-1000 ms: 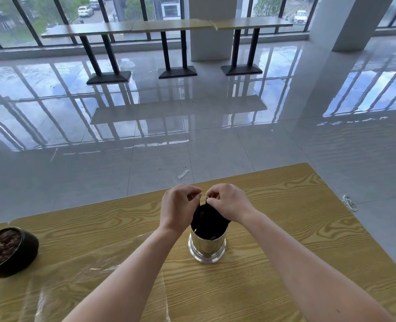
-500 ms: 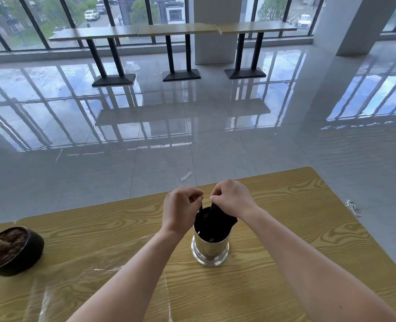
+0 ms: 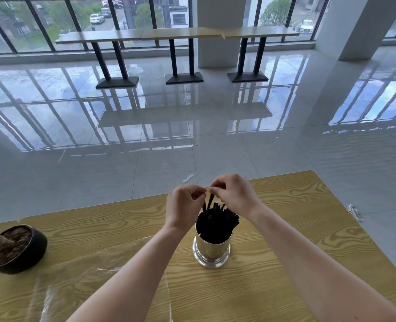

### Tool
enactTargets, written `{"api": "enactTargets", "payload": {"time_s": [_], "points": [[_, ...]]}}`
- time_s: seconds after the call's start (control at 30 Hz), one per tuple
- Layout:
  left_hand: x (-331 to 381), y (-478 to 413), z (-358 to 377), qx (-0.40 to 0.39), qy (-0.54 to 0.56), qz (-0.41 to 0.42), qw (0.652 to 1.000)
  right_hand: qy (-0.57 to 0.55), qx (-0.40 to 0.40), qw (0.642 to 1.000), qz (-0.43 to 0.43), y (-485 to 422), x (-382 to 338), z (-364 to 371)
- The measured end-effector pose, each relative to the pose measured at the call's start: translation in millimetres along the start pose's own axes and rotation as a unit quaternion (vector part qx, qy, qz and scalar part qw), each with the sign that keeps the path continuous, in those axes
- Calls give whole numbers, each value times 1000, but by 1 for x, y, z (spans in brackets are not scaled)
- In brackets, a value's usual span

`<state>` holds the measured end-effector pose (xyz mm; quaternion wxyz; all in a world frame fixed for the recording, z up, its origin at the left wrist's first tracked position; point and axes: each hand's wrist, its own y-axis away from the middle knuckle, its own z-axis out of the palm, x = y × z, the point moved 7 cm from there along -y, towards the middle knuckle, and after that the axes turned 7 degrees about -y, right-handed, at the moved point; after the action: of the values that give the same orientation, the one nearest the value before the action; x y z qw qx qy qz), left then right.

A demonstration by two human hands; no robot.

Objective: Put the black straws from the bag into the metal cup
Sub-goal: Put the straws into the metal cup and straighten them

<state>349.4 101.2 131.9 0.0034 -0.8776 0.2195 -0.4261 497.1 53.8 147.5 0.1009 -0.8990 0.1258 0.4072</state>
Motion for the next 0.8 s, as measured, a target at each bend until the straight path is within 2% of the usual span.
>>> {"api": "enactTargets", "payload": {"time_s": [0.07,0.27,0.47,0.8], "points": [[1,-2,0,-3,4,0,1000,10,-3,999,-34,1,-7,4],[1,-1,-7,28,21,0,999,-51,-2,998,-34,3,5,11],[4,-4,-8,26,60,-4,998,-145,-20,989,-23,4,7,13],[-4,-3,-3,27,156,-85,984,-182,-12,983,-30,5,8,13]]}}
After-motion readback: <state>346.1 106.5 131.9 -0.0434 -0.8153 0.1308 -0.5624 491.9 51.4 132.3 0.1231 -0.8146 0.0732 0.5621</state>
